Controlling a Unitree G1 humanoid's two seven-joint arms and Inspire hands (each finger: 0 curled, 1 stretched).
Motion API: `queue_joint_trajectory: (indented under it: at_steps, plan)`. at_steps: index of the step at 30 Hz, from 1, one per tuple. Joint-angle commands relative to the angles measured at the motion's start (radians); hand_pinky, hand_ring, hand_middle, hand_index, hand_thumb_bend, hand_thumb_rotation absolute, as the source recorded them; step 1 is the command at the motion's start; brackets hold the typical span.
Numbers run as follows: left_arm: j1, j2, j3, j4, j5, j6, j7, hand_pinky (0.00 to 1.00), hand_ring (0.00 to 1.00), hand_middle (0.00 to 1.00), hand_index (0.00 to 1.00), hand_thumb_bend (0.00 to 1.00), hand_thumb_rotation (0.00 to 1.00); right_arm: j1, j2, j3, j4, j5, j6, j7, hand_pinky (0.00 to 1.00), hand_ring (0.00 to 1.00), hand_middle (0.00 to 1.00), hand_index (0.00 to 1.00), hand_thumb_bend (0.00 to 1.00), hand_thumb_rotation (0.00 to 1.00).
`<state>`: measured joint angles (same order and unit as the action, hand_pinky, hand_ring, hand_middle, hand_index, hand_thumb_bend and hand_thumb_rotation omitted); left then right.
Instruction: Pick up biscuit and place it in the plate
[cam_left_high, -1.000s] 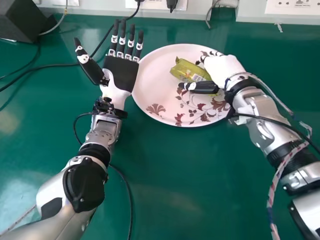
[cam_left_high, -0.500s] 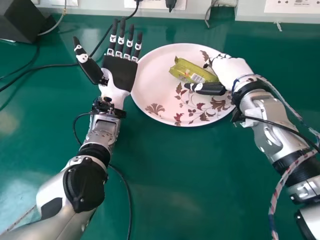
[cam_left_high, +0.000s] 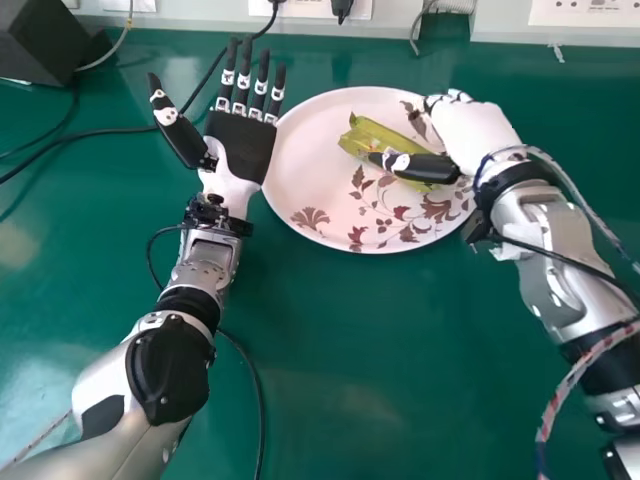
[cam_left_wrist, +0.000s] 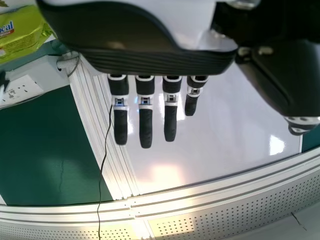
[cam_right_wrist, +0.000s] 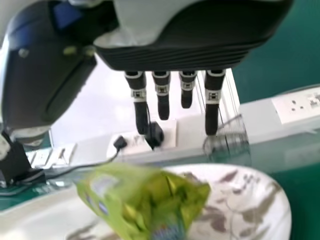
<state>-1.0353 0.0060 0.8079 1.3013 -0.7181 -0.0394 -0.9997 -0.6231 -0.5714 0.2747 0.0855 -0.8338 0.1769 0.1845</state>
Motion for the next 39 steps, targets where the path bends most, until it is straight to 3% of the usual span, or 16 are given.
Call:
queue_joint_trajectory:
  at_steps: [1, 23, 36, 39]
  plan:
    - [0.048, -0.002, -0.006, 0.017, 0.008, -0.002, 0.000, 0.66, 0.73, 0.83, 1.00, 0.93, 0.51, 0.027, -0.010, -0.017, -0.035, 0.005, 0.000, 0.005, 0.68, 0.87, 0.95, 0.80, 0.98, 0.14]
    - [0.051, 0.002, -0.015, 0.019, 0.016, -0.004, 0.001, 0.70, 0.76, 0.85, 1.00, 0.91, 0.52, 0.096, -0.014, -0.090, -0.268, -0.002, 0.066, 0.093, 0.65, 0.83, 0.96, 0.78, 0.99, 0.13]
    - [0.055, 0.002, -0.019, 0.021, 0.028, -0.004, 0.018, 0.69, 0.77, 0.87, 1.00, 0.91, 0.55, 0.167, -0.015, -0.161, -0.387, 0.026, 0.053, 0.117, 0.63, 0.80, 0.96, 0.76, 1.00, 0.14]
    - [0.056, -0.001, -0.018, 0.020, 0.035, -0.009, 0.014, 0.66, 0.76, 0.86, 1.00, 0.92, 0.55, 0.192, -0.009, -0.178, -0.409, 0.036, 0.036, 0.096, 0.63, 0.81, 0.97, 0.77, 1.00, 0.14]
